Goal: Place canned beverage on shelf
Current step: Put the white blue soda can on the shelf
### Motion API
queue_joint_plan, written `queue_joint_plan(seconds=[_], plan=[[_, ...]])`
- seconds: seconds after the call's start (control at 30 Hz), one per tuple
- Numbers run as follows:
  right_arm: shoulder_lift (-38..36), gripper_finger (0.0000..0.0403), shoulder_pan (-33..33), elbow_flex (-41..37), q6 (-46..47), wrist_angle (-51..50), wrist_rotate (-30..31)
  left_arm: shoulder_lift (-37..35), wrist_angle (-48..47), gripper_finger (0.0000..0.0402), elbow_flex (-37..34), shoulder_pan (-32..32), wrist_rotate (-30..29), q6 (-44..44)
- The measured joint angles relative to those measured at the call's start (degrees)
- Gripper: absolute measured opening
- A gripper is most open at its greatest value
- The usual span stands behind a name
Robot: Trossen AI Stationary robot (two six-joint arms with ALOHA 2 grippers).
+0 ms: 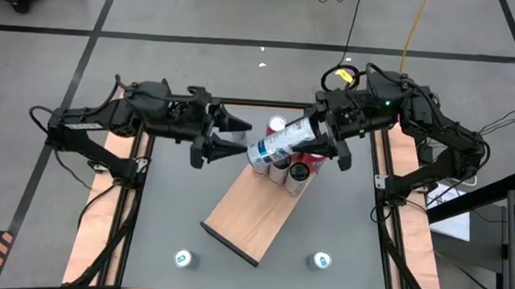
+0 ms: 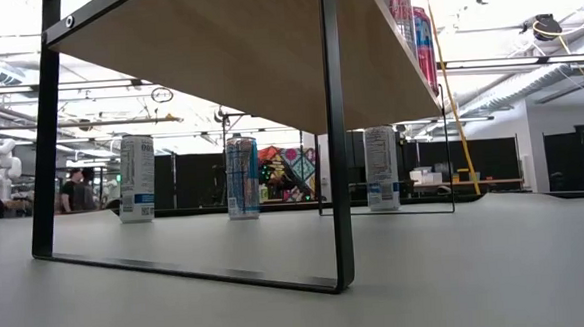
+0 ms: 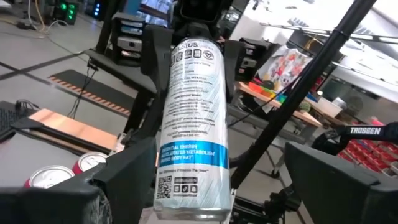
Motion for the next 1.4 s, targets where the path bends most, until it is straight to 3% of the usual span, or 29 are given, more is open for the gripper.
queue_joint_plan(seconds=[0.5,0.83,1.1,1.4], plan=[[4.4,0.0222,0.0,7.3,-15.2,-2.1,1.8,0.3,0.2,0.0354,-0.1,0.0,-2.9,5.0],[6.5,0.0223,0.0,7.3,-15.5,-2.2,2.0,0.4,-0.3,0.0354,-0.1,0.0,-3.0,5.3],[7.3,0.0223,0.0,7.4,-15.2,-1.9,3.5,0.6,-3.7,0.0354,-0.1,-0.1,-8.0,13.0],[8.0,0.0224,-0.1,7.3,-12.5,-1.5,5.5,2.1,-4.7,0.0354,-0.1,-0.2,-8.1,16.8]])
